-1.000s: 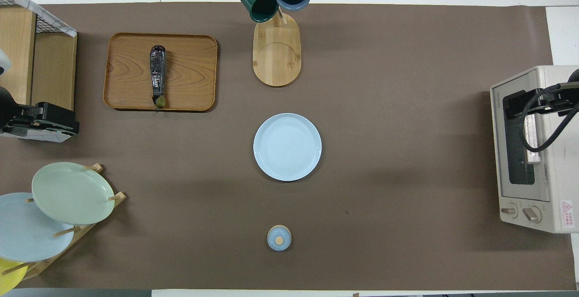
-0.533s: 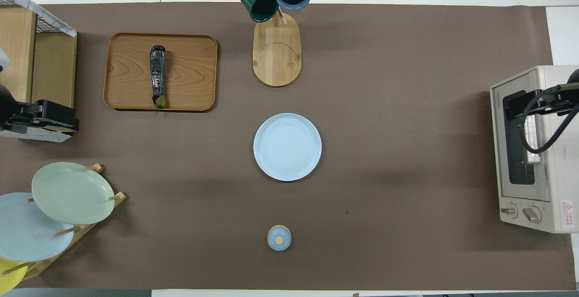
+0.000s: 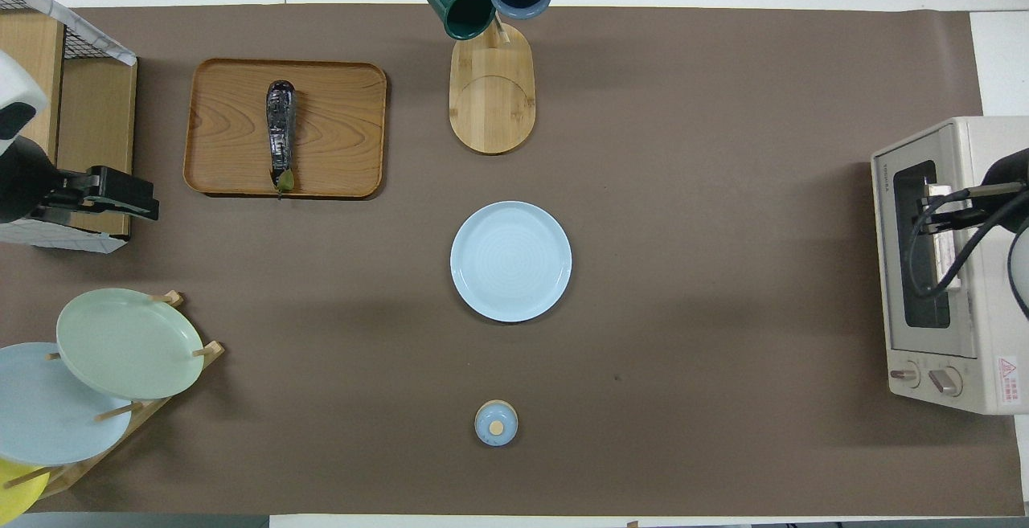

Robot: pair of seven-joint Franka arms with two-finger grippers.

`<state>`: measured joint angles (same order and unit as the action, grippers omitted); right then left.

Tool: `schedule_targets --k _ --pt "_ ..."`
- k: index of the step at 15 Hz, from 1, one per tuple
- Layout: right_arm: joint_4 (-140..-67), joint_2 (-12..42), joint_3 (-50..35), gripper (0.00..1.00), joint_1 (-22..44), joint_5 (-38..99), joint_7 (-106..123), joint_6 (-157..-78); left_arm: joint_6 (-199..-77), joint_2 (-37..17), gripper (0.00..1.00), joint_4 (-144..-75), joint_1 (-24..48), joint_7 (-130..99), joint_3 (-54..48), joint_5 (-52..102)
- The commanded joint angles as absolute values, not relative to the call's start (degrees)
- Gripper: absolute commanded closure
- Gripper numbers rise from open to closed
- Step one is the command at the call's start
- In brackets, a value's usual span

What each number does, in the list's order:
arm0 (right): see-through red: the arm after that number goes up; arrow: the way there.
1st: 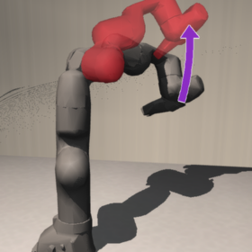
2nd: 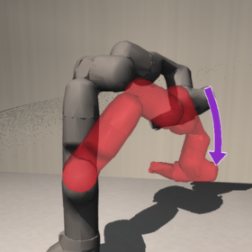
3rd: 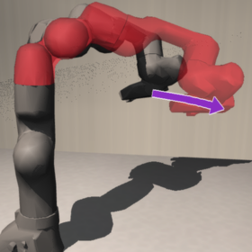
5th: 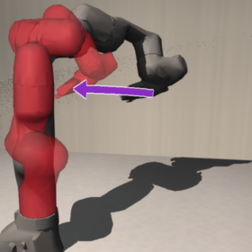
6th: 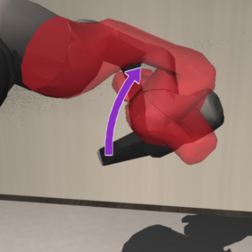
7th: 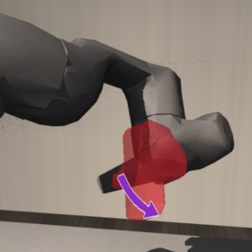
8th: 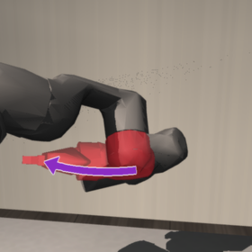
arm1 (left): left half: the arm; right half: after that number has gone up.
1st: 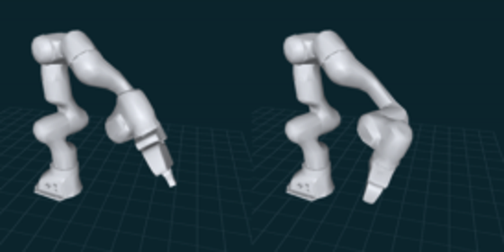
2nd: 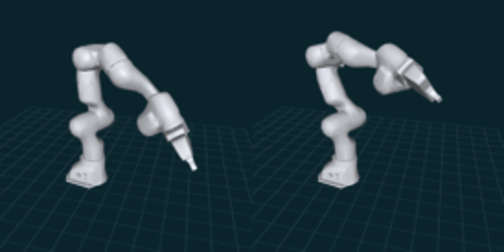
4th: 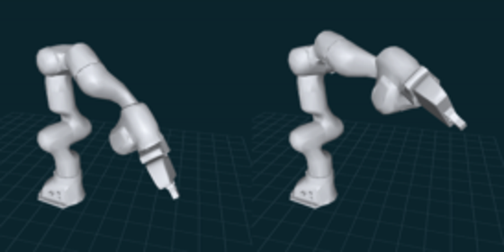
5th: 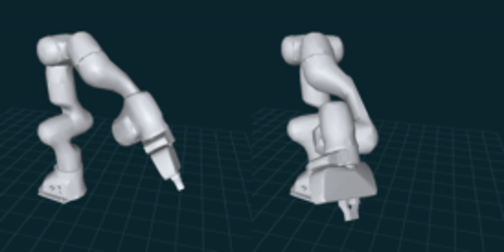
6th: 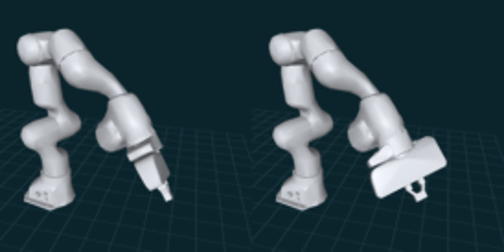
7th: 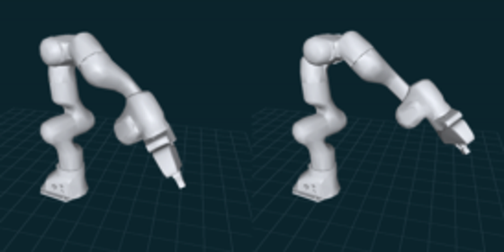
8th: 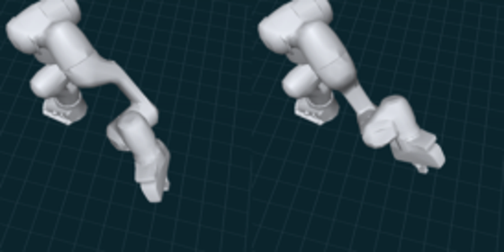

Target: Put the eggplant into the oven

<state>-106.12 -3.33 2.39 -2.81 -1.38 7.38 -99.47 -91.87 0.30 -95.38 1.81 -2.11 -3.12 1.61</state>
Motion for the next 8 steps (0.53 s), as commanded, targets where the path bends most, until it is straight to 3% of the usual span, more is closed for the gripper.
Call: schedule_targets --k 1,8 --pt "-112.23 -5.72 2.11 1.0 -5.44 -3.07 8.61 -104.49 -95.7 -2.71 0.0 -95.98 2.46 -1.41 -3.16 3.16" --pt "-117.33 -5.45 2.11 1.0 -7.38 -6.76 10.1 -110.12 -107.91 -10.19 0.0 -98.87 3.51 -1.49 -3.16 5.45"
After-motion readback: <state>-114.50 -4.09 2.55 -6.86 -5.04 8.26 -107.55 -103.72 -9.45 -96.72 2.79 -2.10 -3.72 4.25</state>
